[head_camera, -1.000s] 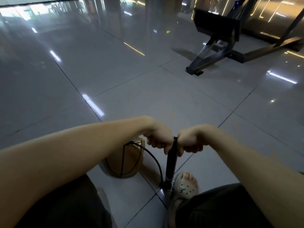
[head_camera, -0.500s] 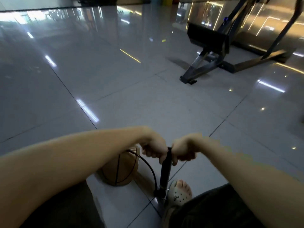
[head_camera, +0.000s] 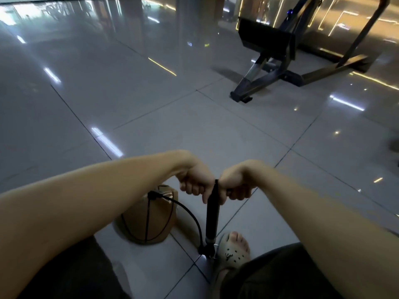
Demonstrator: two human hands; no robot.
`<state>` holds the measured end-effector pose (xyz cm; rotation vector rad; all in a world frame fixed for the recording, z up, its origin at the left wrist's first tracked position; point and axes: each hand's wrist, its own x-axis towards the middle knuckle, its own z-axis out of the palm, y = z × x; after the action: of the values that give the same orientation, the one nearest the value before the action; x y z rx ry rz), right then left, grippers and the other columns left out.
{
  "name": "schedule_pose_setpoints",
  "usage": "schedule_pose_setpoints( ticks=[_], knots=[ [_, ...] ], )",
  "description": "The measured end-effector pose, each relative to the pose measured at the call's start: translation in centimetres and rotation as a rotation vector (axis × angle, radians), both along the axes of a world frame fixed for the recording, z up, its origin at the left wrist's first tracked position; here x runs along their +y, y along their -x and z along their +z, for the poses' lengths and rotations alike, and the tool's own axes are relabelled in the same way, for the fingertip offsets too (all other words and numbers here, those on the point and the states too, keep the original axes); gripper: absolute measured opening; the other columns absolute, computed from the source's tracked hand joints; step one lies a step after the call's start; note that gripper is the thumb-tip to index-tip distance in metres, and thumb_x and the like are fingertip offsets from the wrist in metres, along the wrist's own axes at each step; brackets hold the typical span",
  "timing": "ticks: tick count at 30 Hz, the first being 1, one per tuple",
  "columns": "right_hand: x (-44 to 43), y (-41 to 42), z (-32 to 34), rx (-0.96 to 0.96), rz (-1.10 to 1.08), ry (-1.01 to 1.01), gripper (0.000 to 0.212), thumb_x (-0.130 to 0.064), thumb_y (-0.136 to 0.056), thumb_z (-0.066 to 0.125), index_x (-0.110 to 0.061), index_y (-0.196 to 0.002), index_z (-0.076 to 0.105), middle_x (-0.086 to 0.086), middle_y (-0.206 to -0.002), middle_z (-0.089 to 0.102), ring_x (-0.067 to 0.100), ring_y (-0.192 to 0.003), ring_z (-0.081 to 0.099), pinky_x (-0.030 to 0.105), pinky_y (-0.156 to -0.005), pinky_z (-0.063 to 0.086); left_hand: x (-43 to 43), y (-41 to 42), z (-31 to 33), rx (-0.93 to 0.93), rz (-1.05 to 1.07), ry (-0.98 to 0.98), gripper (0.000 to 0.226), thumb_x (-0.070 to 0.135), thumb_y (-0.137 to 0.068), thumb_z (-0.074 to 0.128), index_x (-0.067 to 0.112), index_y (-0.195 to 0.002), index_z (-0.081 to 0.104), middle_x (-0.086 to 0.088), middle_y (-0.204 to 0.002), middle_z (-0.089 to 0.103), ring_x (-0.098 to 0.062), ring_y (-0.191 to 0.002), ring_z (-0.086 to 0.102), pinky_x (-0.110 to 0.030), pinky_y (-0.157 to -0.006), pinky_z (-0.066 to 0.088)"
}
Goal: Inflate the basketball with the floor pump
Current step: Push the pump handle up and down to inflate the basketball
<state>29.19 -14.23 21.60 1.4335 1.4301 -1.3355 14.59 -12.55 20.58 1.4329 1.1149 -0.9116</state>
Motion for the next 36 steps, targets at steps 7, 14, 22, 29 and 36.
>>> schedule_pose_setpoints(
  ticks=[7,14,22,29,36],
  knots=[
    [-1.2,0.7,-5.6,0.011,0.034,-0.017,0.018,-0.007,-0.082,0.061,-0.017,-0.073,0.049,0.000,-0.057,0.028,0.016,-0.050,0.019,0.030,-0.051,0.017,-2.0,0.1,-6.0,-0.015,0.084,-0.012,0.051,0.010,-0.089,0.064,0.026,-0.055,0.030,0.006,-0.045,0.022,-0.012,-0.038,0.014,-0.021,-0.041,0.013],
    [-0.3,0.6,-0.3,-0.010,0.086,-0.045,0.020,-0.012,-0.084,0.066,-0.019,-0.071,0.052,-0.001,-0.055,0.030,0.016,-0.047,0.021,0.027,-0.048,0.018,-1.7,0.2,-0.4,-0.002,0.085,0.011,0.048,0.012,-0.096,0.058,0.024,-0.059,0.030,0.008,-0.043,0.022,-0.009,-0.035,0.015,-0.020,-0.039,0.012],
    [5.6,-0.6,13.1,0.090,0.008,-0.135,0.050,-0.013,-0.089,0.063,-0.024,-0.055,0.029,-0.002,-0.056,0.020,0.016,-0.052,0.011,0.029,-0.051,0.010,4.6,1.0,13.3,-0.104,0.116,-0.166,0.052,0.015,-0.093,0.063,0.027,-0.053,0.034,0.006,-0.052,0.024,-0.012,-0.047,0.015,-0.025,-0.049,0.013],
    [4.5,-0.9,3.4,0.027,0.035,-0.032,0.048,-0.011,-0.086,0.064,-0.024,-0.059,0.027,-0.002,-0.055,0.020,0.016,-0.050,0.013,0.027,-0.049,0.011,3.5,-0.3,3.9,-0.026,0.069,-0.033,0.052,0.010,-0.092,0.059,0.027,-0.052,0.029,0.007,-0.047,0.021,-0.011,-0.041,0.013,-0.024,-0.043,0.012],
    [1.7,0.7,-5.2,0.041,0.055,-0.052,0.032,-0.007,-0.081,0.063,-0.019,-0.064,0.038,0.000,-0.057,0.026,0.017,-0.049,0.017,0.028,-0.051,0.015,0.3,0.9,-5.5,-0.031,0.141,-0.036,0.052,0.010,-0.087,0.064,0.026,-0.052,0.028,0.004,-0.048,0.021,-0.015,-0.044,0.014,-0.024,-0.049,0.024]
  ],
)
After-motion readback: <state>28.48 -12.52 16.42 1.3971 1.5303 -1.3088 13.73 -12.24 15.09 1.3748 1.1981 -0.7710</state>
